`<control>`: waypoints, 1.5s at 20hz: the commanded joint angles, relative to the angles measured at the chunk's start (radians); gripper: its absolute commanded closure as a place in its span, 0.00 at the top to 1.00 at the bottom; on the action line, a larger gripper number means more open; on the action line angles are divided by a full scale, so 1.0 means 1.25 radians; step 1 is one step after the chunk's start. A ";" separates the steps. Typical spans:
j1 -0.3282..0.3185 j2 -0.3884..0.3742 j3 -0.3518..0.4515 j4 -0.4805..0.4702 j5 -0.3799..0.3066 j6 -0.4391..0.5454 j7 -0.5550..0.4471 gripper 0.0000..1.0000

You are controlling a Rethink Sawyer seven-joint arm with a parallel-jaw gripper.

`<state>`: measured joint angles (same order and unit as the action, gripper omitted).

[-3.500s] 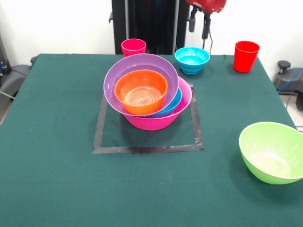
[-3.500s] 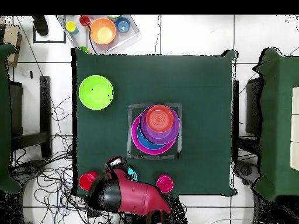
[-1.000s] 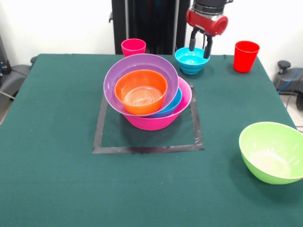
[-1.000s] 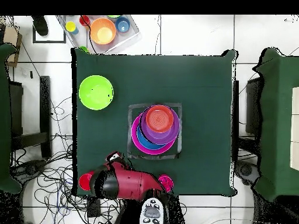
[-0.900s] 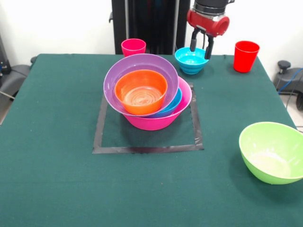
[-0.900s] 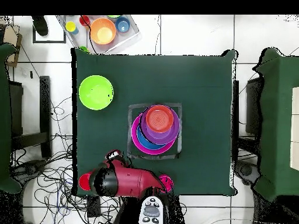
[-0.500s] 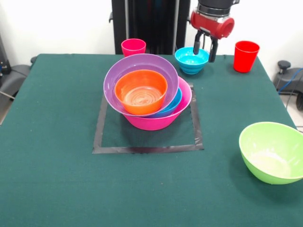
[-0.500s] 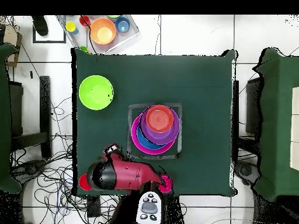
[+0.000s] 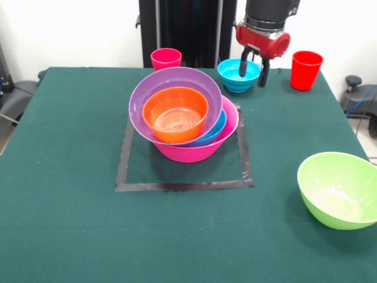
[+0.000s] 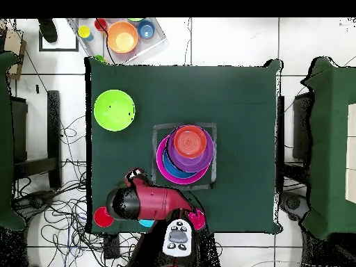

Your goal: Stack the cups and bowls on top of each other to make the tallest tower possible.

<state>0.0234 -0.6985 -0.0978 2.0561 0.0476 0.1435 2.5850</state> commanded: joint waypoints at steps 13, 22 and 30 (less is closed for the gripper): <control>0.054 0.055 0.016 -0.019 0.002 0.036 0.060 1.00; 0.056 0.114 0.013 -0.027 -0.003 -0.019 0.061 1.00; 0.036 0.150 0.001 -0.004 -0.047 -0.070 0.041 1.00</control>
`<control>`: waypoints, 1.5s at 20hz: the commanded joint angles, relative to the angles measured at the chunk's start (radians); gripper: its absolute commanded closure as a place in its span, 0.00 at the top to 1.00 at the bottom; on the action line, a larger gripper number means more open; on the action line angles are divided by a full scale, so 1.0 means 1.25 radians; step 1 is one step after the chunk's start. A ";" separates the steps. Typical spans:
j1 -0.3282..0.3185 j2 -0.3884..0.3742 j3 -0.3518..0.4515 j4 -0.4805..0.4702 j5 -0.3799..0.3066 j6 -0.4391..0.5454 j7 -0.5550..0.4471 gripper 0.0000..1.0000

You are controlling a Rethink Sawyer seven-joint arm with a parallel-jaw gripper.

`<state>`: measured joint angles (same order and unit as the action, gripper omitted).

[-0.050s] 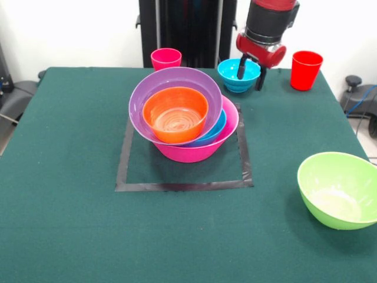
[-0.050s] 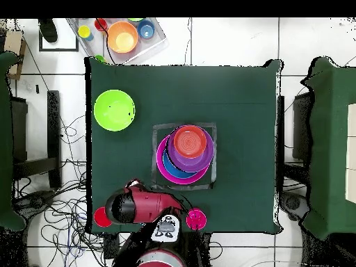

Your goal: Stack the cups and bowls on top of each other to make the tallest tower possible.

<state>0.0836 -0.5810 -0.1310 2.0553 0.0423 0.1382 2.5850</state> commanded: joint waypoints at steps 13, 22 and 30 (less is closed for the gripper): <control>0.030 0.076 0.025 -0.011 -0.001 -0.076 0.082 1.00; 0.058 0.024 0.012 -0.001 0.022 0.000 0.088 1.00; 0.084 0.005 0.004 -0.018 0.047 0.042 0.101 1.00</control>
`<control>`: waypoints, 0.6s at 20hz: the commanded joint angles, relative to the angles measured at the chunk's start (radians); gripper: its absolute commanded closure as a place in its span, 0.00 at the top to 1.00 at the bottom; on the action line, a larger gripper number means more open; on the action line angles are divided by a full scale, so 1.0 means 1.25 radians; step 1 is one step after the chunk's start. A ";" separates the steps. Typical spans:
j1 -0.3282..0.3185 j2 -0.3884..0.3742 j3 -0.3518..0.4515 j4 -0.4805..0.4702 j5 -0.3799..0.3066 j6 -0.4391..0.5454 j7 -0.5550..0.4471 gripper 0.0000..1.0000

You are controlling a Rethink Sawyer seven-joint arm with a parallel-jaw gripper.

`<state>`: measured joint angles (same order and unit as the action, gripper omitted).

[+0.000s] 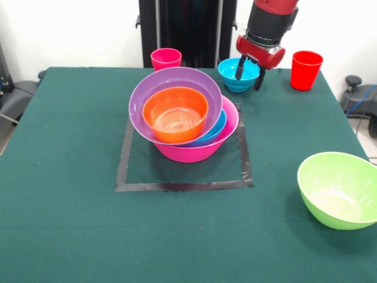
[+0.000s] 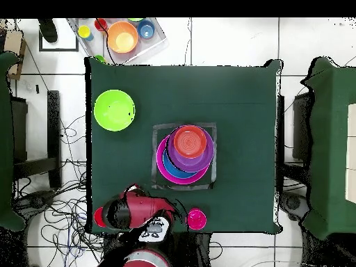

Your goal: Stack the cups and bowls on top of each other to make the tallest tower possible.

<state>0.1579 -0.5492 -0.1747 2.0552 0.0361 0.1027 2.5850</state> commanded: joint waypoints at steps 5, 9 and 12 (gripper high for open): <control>0.023 0.016 0.037 -0.016 0.049 0.016 0.099 1.00; 0.013 0.040 0.035 0.006 0.031 -0.036 0.096 1.00; 0.005 0.053 0.039 0.020 0.023 -0.067 0.101 1.00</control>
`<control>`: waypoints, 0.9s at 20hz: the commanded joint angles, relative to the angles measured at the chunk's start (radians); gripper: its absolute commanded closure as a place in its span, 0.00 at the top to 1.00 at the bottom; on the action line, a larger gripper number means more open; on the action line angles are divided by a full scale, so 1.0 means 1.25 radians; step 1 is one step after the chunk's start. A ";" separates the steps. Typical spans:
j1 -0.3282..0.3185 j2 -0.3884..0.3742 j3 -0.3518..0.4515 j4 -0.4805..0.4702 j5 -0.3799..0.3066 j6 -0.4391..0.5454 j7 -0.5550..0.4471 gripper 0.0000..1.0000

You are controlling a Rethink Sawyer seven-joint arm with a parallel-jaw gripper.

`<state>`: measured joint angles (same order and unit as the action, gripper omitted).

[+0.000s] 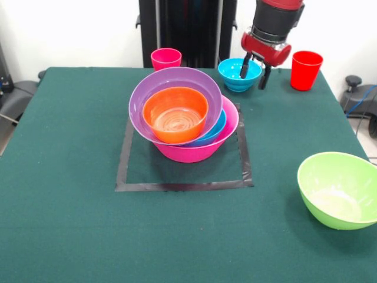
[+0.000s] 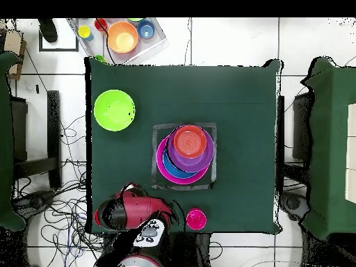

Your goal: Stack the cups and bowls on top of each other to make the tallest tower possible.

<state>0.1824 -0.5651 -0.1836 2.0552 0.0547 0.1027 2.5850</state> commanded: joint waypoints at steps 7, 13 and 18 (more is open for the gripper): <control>-0.004 0.101 0.041 0.038 0.016 -0.116 0.125 1.00; 0.000 0.104 0.042 0.051 0.031 -0.126 0.131 1.00; 0.008 0.073 0.037 0.066 0.042 -0.096 0.132 1.00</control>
<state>0.1822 -0.4693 -0.1878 2.0951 0.0557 0.0016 2.5850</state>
